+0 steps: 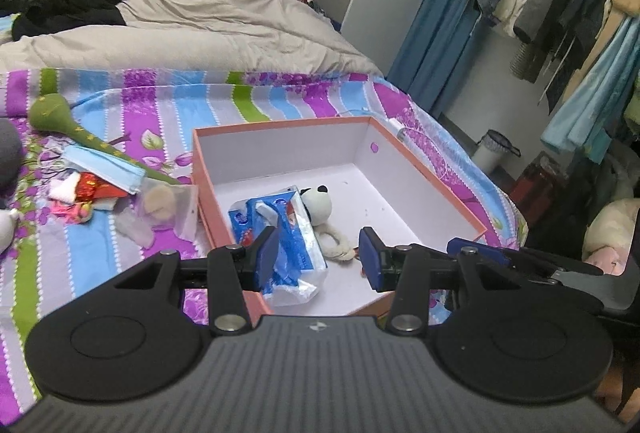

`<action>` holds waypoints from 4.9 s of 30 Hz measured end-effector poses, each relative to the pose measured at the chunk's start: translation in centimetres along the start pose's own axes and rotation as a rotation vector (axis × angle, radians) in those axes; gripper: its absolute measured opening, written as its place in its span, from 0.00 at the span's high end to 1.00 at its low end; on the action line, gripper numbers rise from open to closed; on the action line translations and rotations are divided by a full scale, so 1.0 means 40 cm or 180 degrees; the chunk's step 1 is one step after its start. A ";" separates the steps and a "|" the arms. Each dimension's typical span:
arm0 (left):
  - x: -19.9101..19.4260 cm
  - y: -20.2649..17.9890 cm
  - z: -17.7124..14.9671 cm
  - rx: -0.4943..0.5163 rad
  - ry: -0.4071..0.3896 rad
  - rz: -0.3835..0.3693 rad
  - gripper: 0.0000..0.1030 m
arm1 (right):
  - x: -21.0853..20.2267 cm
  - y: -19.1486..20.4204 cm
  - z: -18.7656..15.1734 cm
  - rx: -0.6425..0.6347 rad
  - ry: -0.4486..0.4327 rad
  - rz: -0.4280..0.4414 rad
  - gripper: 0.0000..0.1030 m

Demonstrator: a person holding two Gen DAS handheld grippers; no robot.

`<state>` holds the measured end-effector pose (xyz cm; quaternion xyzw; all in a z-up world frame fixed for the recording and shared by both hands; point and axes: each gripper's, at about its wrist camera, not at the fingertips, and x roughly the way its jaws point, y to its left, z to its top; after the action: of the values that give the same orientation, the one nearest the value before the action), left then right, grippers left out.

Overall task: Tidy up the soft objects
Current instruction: 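Withdraw both tools from the box back toward the pile of items, then grasp the clear plastic cup with the right gripper while the left grasps the pink bird, then carry the clear cup with the right tool and pink bird with the left over the box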

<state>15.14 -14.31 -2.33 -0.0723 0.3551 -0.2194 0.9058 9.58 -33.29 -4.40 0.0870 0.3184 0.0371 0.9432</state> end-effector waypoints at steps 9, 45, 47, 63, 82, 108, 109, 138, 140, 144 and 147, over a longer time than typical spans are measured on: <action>-0.145 0.036 -0.066 -0.0056 -0.0150 0.0104 0.51 | -0.079 0.080 -0.034 -0.0081 -0.0121 0.0154 0.44; -0.328 0.304 -0.255 -0.0804 -0.0145 0.0779 0.51 | -0.036 0.347 -0.181 -0.0674 0.0300 0.0773 0.44; -0.307 0.335 -0.242 -0.0829 -0.0119 0.0817 0.51 | -0.001 0.365 -0.172 -0.0705 0.0323 0.0776 0.44; 0.012 0.619 -0.124 -0.1119 0.0103 0.0842 0.51 | 0.338 0.459 -0.120 -0.0965 0.0591 0.0732 0.45; 0.383 0.824 -0.019 -0.0937 0.0233 0.0677 0.51 | 0.702 0.509 -0.117 -0.1275 0.0588 0.0378 0.54; 0.421 0.785 -0.026 -0.0727 0.0240 0.0941 0.57 | 0.716 0.500 -0.118 -0.1349 0.0607 0.0192 0.90; 0.412 0.782 -0.027 -0.0736 0.0235 0.0939 0.57 | 0.708 0.500 -0.118 -0.1346 0.0606 0.0197 0.90; 0.082 0.611 -0.205 -0.0906 0.0258 0.0865 0.57 | 0.417 0.490 -0.172 -0.1292 0.0714 0.0476 0.90; 0.060 0.604 -0.232 -0.0943 0.0282 0.0877 0.57 | 0.403 0.488 -0.186 -0.1243 0.0766 0.0510 0.90; 0.025 0.600 -0.284 -0.1028 0.0338 0.0909 0.57 | 0.380 0.482 -0.211 -0.1171 0.0870 0.0544 0.90; -0.002 0.596 -0.315 -0.1069 0.0366 0.0912 0.57 | 0.367 0.480 -0.228 -0.1158 0.0922 0.0552 0.90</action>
<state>14.83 7.35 -18.39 -0.1582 0.4444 -0.0302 0.8812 15.42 -11.32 -16.66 -0.0634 0.4298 0.1867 0.8811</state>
